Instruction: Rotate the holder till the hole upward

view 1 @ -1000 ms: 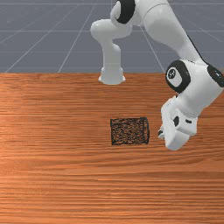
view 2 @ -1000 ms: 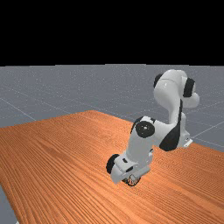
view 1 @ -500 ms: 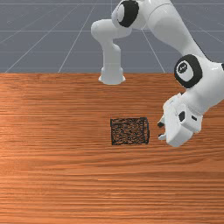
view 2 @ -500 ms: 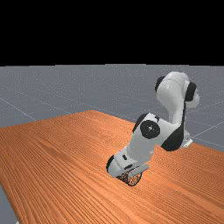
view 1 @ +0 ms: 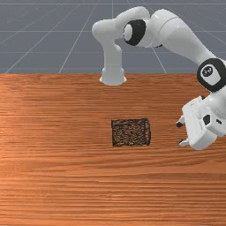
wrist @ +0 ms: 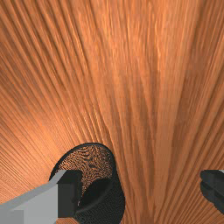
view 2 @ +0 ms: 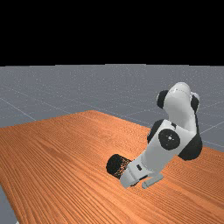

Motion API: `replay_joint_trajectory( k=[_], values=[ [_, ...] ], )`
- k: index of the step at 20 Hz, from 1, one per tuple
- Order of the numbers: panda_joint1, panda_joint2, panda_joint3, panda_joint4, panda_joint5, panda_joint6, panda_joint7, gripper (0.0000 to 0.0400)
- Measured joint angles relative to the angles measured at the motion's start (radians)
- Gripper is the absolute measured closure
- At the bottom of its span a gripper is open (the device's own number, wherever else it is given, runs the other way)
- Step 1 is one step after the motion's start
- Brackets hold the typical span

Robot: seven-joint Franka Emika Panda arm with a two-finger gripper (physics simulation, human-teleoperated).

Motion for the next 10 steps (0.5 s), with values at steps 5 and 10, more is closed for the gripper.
replay_joint_trajectory(
  k=[5, 10],
  values=[
    [-0.037, -0.176, 0.011, -0.326, -0.007, 0.191, -0.046, 0.0000],
    [-0.064, -0.169, 0.009, -0.306, 0.005, 0.153, -0.069, 0.0000]
  ],
)
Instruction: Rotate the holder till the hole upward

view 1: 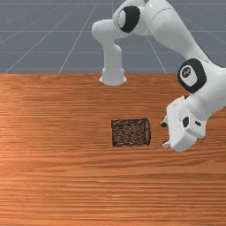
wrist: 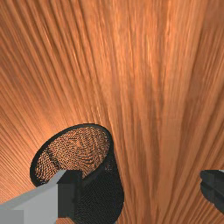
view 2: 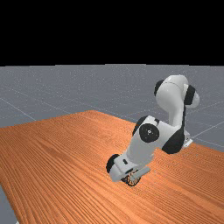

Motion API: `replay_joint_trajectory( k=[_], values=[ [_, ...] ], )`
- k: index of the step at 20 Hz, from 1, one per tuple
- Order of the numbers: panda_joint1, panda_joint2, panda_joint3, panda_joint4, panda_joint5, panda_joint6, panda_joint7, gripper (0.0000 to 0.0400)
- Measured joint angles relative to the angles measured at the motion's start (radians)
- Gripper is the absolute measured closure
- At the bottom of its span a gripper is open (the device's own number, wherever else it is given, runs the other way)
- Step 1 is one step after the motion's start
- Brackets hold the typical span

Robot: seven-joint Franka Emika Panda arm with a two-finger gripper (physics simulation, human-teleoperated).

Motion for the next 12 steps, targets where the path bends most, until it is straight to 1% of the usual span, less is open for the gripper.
replay_joint_trajectory(
  k=[3, 4, 5, 6, 7, 9, 10, 11, 12],
  values=[
    [-0.009, -0.033, -0.005, -0.064, -0.007, 0.039, -0.006, 0.0000],
    [-0.016, -0.036, -0.006, -0.069, -0.007, 0.037, -0.017, 0.0000],
    [-0.014, -0.078, -0.012, -0.153, -0.028, 0.108, -0.021, 0.0000],
    [-0.019, -0.081, -0.014, -0.158, -0.026, 0.108, -0.019, 0.0000],
    [-0.040, -0.100, 0.006, -0.180, 0.011, 0.127, -0.032, 0.0000],
    [-0.042, -0.090, 0.017, -0.153, 0.028, 0.118, -0.028, 0.0000],
    [0.014, -0.104, -0.029, -0.200, -0.039, 0.186, 0.088, 0.0000],
    [0.030, -0.081, -0.028, -0.158, -0.038, 0.170, 0.111, 0.0000],
    [0.012, -0.001, 0.001, 0.008, 0.003, 0.017, 0.029, 0.0000]
  ],
)
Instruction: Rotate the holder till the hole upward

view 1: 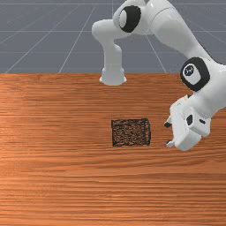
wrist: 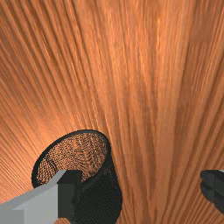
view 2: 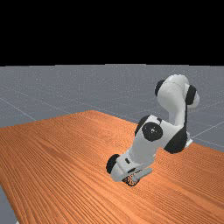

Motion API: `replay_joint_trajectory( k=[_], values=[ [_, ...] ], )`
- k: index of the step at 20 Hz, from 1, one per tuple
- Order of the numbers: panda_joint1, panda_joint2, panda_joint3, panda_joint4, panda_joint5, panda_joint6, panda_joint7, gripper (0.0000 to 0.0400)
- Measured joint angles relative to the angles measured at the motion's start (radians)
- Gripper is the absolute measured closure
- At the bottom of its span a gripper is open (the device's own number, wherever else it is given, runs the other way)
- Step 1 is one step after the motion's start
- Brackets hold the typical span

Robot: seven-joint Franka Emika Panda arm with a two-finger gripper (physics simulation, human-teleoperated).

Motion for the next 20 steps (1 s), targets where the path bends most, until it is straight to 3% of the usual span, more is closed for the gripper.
replay_joint_trajectory(
  k=[3, 5, 11, 17, 20],
  values=[
    [0.011, 0.141, 0.007, 0.267, 0.028, -0.143, 0.030, 0.0000],
    [0.018, 0.127, 0.009, 0.235, 0.021, -0.123, 0.019, 0.0000],
    [0.002, 0.279, 0.012, 0.396, 0.034, -0.145, 0.017, 0.0000],
    [0.047, 0.034, 0.009, -0.068, 0.006, 0.079, 0.094, 0.0000],
    [0.064, 0.010, 0.002, -0.106, -0.008, 0.057, 0.098, 0.0000]
  ],
)
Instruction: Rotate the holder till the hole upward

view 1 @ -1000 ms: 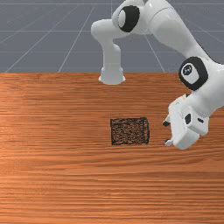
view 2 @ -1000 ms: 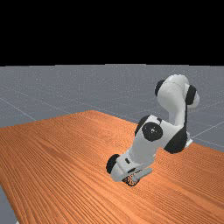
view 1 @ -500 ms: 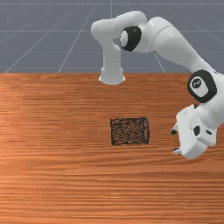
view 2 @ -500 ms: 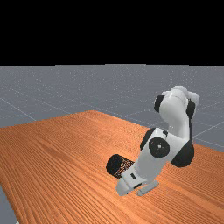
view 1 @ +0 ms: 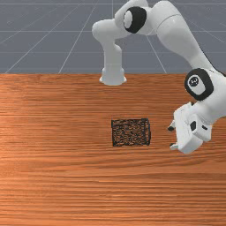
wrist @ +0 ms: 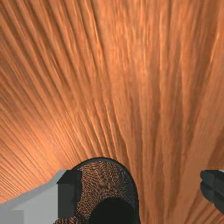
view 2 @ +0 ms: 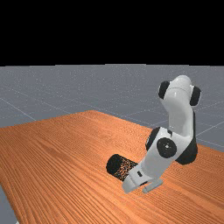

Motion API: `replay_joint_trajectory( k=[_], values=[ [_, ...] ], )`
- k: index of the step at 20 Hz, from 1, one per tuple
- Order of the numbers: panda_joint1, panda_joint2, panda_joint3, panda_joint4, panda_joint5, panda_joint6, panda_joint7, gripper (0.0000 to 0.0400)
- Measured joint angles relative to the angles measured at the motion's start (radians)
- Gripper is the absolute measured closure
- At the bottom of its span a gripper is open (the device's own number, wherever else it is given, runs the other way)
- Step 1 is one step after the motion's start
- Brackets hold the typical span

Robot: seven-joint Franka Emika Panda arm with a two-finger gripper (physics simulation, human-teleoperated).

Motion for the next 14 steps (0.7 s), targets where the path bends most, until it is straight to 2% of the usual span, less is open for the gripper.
replay_joint_trajectory(
  k=[1, 2, 4, 14],
  values=[
    [-0.002, -0.012, -0.002, -0.024, -0.003, 0.013, -0.003, 0.0000],
    [-0.013, -0.053, 0.007, -0.100, -0.010, 0.079, -0.039, 0.0000],
    [-0.024, -0.079, 0.001, -0.150, -0.019, 0.111, -0.052, 0.0000],
    [-0.058, -0.129, -0.016, -0.247, -0.031, 0.170, -0.074, 0.0000]
  ],
)
